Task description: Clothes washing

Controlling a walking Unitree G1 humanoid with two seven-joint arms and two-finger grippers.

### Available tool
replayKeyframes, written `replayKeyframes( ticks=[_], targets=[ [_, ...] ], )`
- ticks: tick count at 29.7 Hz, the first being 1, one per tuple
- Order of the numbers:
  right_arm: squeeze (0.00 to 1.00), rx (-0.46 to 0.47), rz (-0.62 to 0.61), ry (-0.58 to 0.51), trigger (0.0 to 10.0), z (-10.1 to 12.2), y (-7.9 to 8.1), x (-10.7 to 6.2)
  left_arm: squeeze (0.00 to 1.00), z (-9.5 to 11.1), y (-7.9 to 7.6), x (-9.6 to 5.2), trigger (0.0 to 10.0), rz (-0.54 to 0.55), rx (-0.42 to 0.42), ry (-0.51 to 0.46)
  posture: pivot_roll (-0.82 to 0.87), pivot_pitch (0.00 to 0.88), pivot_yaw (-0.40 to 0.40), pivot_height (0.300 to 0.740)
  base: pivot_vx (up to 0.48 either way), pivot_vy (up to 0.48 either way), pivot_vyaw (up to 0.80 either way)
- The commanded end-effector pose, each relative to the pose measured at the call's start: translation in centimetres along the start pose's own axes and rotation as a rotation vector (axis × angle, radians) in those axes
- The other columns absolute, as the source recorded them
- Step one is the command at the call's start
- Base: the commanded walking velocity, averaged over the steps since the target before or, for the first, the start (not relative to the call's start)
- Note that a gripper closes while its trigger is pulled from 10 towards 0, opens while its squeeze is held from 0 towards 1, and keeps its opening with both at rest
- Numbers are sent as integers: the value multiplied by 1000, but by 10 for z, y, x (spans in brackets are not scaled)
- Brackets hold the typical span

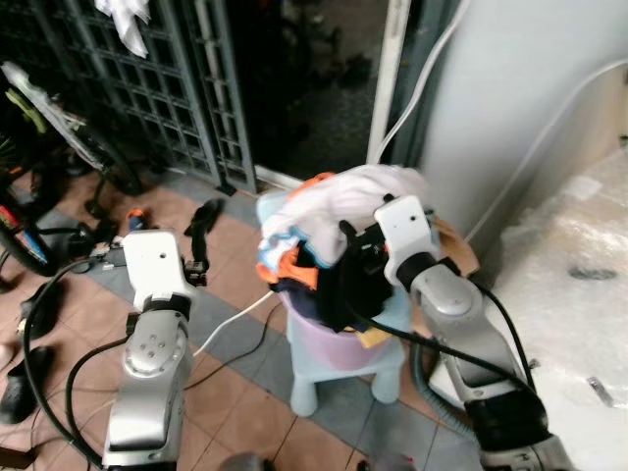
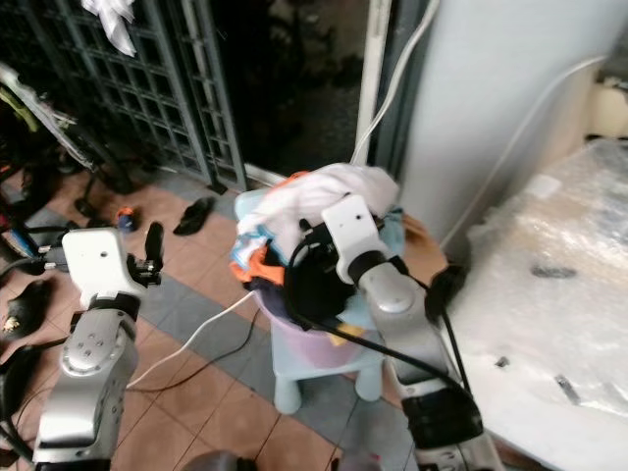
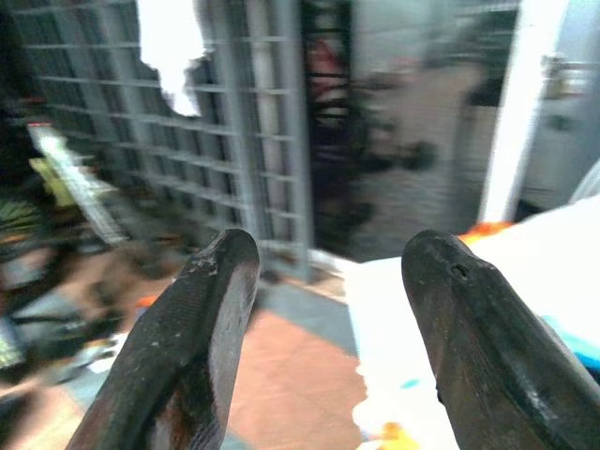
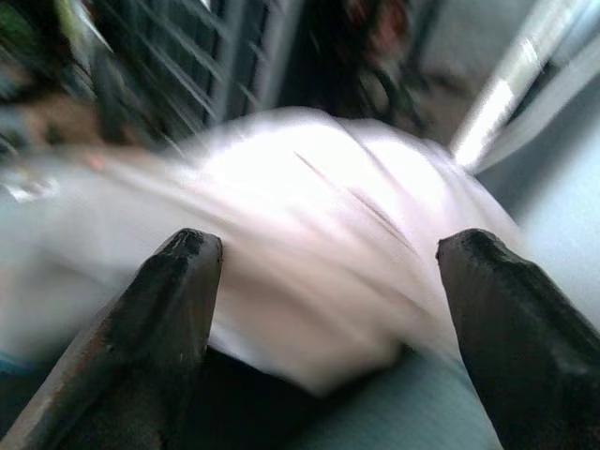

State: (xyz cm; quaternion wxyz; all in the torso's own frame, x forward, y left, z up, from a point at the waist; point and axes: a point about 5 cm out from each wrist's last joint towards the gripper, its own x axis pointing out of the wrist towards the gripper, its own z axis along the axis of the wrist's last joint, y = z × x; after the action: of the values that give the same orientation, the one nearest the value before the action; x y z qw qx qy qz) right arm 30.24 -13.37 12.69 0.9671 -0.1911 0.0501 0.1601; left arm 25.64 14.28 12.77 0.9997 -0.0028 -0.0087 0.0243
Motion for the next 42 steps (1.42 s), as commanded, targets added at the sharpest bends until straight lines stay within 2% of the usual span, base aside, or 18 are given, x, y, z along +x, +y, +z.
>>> replayKeyframes(
  ticks=[1,4,10,11,12,18,32,37,42],
  targets=[
    [0,-12,-5,-10,10000,5,3,5,0,-1,10,1,10000,29,24,3,-11,51,64,740,285,0,0],
    [0,-19,-11,5,10000,4,0,8,0,-1,9,2,10000,21,19,9,-14,51,65,740,95,0,0],
    [0,-18,52,20,10000,4,9,16,0,2,7,5,10000,-8,38,-3,-20,62,74,740,0,0,0],
    [0,-14,60,21,3569,4,12,18,0,1,8,6,10000,-4,37,1,-17,58,76,740,0,0,0],
    [0,-11,60,30,0,2,14,20,0,0,8,6,10000,-4,38,2,-17,58,76,740,0,0,0],
    [0,81,77,168,0,-19,20,19,0,-2,5,4,10000,-8,34,9,-15,49,73,740,0,0,0],
    [0,112,99,200,0,-28,22,16,0,-7,1,3,10000,-20,-1,31,-21,28,65,740,0,0,0],
    [0,136,44,121,0,-14,17,19,0,-3,1,8,10000,-9,6,12,-25,36,64,740,0,0,0],
    [0,169,-15,-11,0,4,8,17,0,-7,3,7,10000,6,13,31,-30,36,66,740,0,0,0]
  ],
)
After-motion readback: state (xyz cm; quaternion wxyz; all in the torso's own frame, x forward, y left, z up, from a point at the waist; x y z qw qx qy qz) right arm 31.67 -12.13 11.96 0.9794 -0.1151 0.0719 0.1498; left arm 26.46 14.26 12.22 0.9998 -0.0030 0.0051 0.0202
